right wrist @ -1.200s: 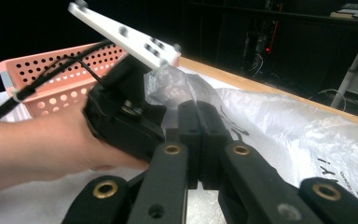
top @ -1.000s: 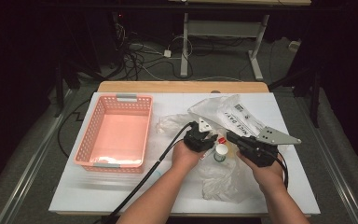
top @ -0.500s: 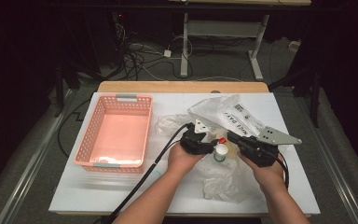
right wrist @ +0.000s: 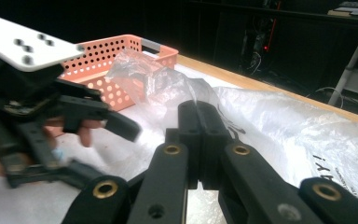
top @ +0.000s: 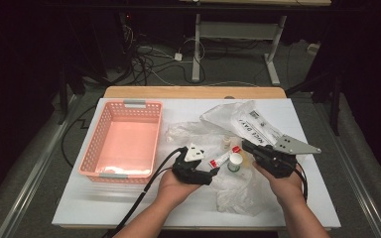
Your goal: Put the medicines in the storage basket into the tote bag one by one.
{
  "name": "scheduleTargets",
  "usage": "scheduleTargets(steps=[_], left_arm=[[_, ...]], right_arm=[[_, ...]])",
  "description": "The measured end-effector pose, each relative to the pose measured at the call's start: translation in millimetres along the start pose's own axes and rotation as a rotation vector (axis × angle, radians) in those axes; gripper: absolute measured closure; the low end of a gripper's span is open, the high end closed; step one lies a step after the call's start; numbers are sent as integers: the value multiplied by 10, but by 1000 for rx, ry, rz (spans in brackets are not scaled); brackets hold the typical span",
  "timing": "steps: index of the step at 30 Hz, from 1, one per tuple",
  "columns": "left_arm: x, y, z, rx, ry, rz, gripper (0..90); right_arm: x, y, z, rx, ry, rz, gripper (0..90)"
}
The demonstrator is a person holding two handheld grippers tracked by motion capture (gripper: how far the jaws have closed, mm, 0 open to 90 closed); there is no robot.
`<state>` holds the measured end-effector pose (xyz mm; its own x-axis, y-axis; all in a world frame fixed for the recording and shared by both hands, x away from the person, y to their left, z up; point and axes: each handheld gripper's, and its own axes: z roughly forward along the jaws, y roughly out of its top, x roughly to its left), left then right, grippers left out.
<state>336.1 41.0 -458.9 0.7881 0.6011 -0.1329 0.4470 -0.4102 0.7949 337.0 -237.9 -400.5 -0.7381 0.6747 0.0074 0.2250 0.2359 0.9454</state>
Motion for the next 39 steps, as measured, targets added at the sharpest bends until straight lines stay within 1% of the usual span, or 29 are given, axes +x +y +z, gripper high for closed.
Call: scheduleTargets(steps=[1, 3, 5, 7, 8, 11, 14, 16, 17, 18, 20, 21, 22, 23, 24, 25, 27, 31, 33, 35, 37, 39], left_arm=[[-8, -30, -33, 14, -7, -3, 159], [-26, -98, -102, 27, 5, 7, 128], [-24, -161, -151, 41, 12, -3, 90], [-20, -217, -156, 74, 15, -16, 4], [-25, -247, -152, 87, 10, -16, 0], [-50, -301, -86, 140, 20, 15, 0], [-11, -317, 40, 184, 28, 11, 0], [28, -314, 126, 207, 66, 17, 0], [54, -302, 158, 225, 80, 11, 0], [76, -283, 180, 224, 83, 0, 0], [95, -238, 234, 230, 97, 6, 0], [109, -220, 280, 259, 90, -5, 0], [123, -211, 296, 259, 80, -16, 0], [127, -205, 303, 269, 77, -15, 0], [119, -207, 305, 267, 82, -10, 0], [115, -211, 298, 265, 80, -5, 7], [102, -225, 281, 251, 75, 0, 53], [87, -248, 245, 223, 53, 23, 186], [92, -247, 242, 213, 47, 20, 250], [99, -246, 239, 206, 45, 18, 293], [103, -244, 238, 197, 51, 16, 359], [103, -243, 240, 186, 46, 22, 430]], right_arm=[[1, -2, 2, 2, 1, -2, 900], [5, -2, 3, 4, 1, 0, 900], [6, -1, 3, 4, 0, -2, 900], [9, -2, 6, 5, -1, -3, 900], [9, -2, 8, 5, 0, -6, 900], [16, -7, 14, 10, 4, -7, 900], [19, -15, 24, 15, 4, -7, 900], [15, -19, 29, 16, 5, -9, 900], [13, -21, 27, 18, 3, -5, 900], [11, -23, 25, 18, 2, -3, 900], [6, -30, 24, 19, 1, -1, 900], [2, -34, 26, 21, 1, -4, 900], [3, -38, 28, 23, 2, -1, 900], [3, -42, 31, 24, 3, -4, 900], [8, -43, 32, 25, 3, -4, 900], [14, -44, 34, 27, 2, -3, 900], [24, -48, 39, 29, 4, -6, 900], [37, -55, 50, 36, 3, -9, 900], [36, -57, 54, 37, 2, -10, 900], [31, -59, 58, 39, -2, -7, 900], [28, -59, 63, 40, -5, -5, 900], [28, -61, 71, 42, -4, -4, 900]])
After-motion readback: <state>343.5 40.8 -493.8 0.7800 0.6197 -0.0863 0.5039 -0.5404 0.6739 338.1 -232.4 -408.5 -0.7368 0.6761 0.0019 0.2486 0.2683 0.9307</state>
